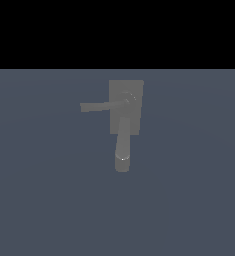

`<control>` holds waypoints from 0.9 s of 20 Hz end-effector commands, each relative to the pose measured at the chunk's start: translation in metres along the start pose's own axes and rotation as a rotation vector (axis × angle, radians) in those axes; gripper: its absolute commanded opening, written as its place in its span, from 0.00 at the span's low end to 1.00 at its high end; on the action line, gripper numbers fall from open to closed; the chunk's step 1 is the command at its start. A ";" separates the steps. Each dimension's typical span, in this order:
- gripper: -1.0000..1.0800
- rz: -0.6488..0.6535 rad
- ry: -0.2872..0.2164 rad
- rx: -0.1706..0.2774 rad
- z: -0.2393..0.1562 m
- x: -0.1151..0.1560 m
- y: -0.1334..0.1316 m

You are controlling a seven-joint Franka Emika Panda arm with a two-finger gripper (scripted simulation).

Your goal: Turn on the faucet by rotating a designated handle.

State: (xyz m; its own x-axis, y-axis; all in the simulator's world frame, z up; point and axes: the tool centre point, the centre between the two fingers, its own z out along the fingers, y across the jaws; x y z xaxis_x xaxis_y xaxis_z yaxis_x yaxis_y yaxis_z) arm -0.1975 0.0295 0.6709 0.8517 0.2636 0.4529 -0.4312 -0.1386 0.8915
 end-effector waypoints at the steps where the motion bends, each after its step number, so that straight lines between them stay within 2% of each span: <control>1: 0.00 -0.020 0.059 -0.091 -0.015 0.014 0.001; 6: 0.00 -0.077 0.177 -0.260 -0.046 0.042 -0.007; 10: 0.00 -0.139 0.273 -0.385 -0.071 0.064 -0.023; 18: 0.00 -0.305 0.467 -0.599 -0.115 0.103 -0.082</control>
State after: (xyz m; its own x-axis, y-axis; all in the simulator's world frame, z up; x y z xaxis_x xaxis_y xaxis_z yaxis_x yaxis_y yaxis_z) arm -0.1181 0.1673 0.6537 0.8082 0.5838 0.0778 -0.4085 0.4606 0.7880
